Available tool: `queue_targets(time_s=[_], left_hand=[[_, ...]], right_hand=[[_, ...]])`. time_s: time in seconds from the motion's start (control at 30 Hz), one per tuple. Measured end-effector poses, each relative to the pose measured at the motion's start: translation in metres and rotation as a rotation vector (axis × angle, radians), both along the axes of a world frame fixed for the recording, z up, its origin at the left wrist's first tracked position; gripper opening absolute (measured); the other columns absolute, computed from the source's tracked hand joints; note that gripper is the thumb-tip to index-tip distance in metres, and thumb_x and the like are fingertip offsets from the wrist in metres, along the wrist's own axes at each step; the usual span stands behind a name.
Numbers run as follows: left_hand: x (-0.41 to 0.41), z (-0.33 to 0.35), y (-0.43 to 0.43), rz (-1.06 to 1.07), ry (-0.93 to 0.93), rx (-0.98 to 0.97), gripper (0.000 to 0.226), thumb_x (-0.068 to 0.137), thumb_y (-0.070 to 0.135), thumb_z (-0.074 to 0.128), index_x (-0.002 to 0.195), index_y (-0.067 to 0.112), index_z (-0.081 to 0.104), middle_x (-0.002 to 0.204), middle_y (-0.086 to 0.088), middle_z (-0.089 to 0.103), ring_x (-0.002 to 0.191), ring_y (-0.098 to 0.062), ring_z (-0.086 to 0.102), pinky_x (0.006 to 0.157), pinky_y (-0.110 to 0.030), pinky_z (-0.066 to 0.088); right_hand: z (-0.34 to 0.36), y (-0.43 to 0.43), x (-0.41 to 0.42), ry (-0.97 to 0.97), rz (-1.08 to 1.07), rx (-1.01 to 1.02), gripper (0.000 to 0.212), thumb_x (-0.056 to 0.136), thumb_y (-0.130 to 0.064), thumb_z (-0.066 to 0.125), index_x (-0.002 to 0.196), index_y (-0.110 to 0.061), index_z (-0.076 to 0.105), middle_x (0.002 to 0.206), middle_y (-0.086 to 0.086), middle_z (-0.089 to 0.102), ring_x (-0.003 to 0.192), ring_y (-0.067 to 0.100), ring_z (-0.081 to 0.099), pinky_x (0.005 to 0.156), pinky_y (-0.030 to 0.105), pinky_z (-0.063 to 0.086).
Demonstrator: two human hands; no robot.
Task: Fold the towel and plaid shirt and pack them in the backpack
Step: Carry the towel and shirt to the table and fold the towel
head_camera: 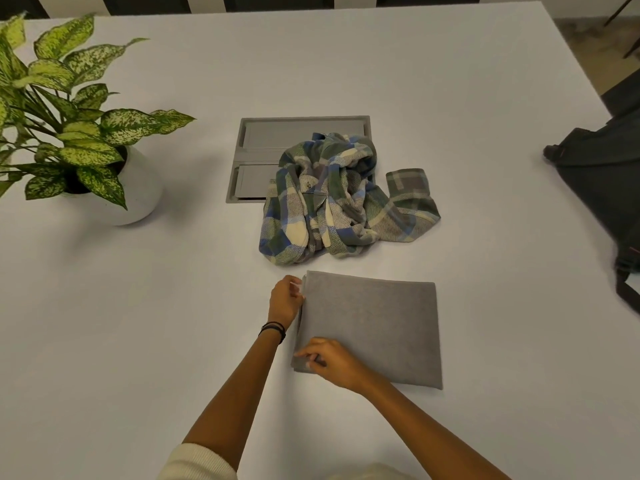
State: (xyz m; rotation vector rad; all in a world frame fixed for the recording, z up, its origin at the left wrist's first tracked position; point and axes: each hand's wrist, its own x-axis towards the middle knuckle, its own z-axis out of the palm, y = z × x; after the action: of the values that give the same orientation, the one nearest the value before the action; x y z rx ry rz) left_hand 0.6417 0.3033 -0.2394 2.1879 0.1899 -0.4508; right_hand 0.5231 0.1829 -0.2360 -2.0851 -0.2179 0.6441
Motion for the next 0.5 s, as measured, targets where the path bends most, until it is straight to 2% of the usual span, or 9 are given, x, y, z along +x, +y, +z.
queue_targets(time_s=[0.03,0.1,0.17,0.2,0.23,0.3,0.4,0.5], left_hand=[[-0.005,0.001,-0.003,-0.003,-0.041,0.013,0.032,0.081,-0.005,0.058,0.112,0.003,0.053,0.107,-0.012,0.051,0.093,-0.024,0.053,0.09,-0.033,0.048],[-0.017,0.002,-0.009,-0.06,-0.17,0.081,0.045,0.087,0.003,0.055,0.13,0.007,0.043,0.131,-0.013,0.042,0.118,-0.025,0.043,0.101,-0.028,0.034],[-0.031,0.003,-0.017,-0.213,-0.305,0.106,0.055,0.091,0.004,0.048,0.142,0.013,0.03,0.15,-0.008,0.027,0.138,-0.018,0.024,0.11,-0.024,0.018],[-0.037,0.002,-0.021,-0.32,-0.35,0.108,0.06,0.092,0.004,0.045,0.145,0.017,0.022,0.154,-0.003,0.017,0.142,-0.014,0.012,0.112,-0.023,0.01],[-0.043,0.001,-0.026,-0.437,-0.387,0.126,0.062,0.093,0.004,0.043,0.145,0.02,0.014,0.154,0.002,0.009,0.142,-0.012,0.003,0.114,-0.023,0.005],[-0.056,-0.006,-0.033,-0.647,-0.428,0.195,0.06,0.097,0.016,0.04,0.145,0.025,0.005,0.154,0.006,-0.002,0.142,-0.012,-0.007,0.115,-0.026,-0.003],[-0.071,-0.021,-0.04,-0.805,-0.425,0.299,0.057,0.099,0.038,0.029,0.148,0.025,0.002,0.155,0.003,-0.007,0.143,-0.013,-0.013,0.115,-0.032,-0.01],[-0.082,-0.035,-0.04,-0.857,-0.454,0.397,0.06,0.097,0.046,0.026,0.149,0.021,0.008,0.157,-0.002,0.002,0.144,-0.016,-0.009,0.116,-0.041,-0.005]], right_hand=[[0.003,-0.004,0.001,-0.011,-0.028,0.016,0.028,0.093,-0.01,0.05,0.118,-0.012,0.062,0.115,0.008,0.059,0.093,0.009,0.055,0.083,0.011,0.043],[0.008,-0.017,0.002,-0.056,-0.121,0.028,0.027,0.093,-0.009,0.048,0.114,-0.01,0.065,0.111,0.009,0.061,0.089,0.005,0.054,0.086,0.014,0.045],[0.006,-0.033,0.002,-0.16,-0.23,-0.002,0.033,0.091,-0.018,0.041,0.109,-0.007,0.066,0.11,0.011,0.062,0.097,0.013,0.057,0.093,0.022,0.044],[0.004,-0.042,0.0,-0.208,-0.293,-0.033,0.042,0.087,-0.024,0.035,0.109,-0.007,0.066,0.112,0.011,0.061,0.103,0.017,0.057,0.096,0.025,0.043],[0.002,-0.051,-0.003,-0.248,-0.355,-0.09,0.048,0.085,-0.028,0.031,0.111,-0.007,0.066,0.116,0.011,0.061,0.108,0.02,0.056,0.1,0.029,0.042],[-0.003,-0.072,-0.009,-0.375,-0.453,-0.266,0.045,0.086,-0.023,0.032,0.115,-0.011,0.063,0.123,0.01,0.059,0.114,0.024,0.055,0.101,0.035,0.042],[-0.011,-0.097,-0.021,-0.468,-0.451,-0.462,0.044,0.089,-0.023,0.033,0.127,-0.015,0.054,0.135,0.008,0.052,0.124,0.024,0.048,0.104,0.036,0.035],[-0.022,-0.111,-0.034,-0.436,-0.34,-0.588,0.048,0.097,-0.031,0.024,0.144,-0.023,0.027,0.148,0.004,0.034,0.139,0.018,0.023,0.114,0.035,0.014]])
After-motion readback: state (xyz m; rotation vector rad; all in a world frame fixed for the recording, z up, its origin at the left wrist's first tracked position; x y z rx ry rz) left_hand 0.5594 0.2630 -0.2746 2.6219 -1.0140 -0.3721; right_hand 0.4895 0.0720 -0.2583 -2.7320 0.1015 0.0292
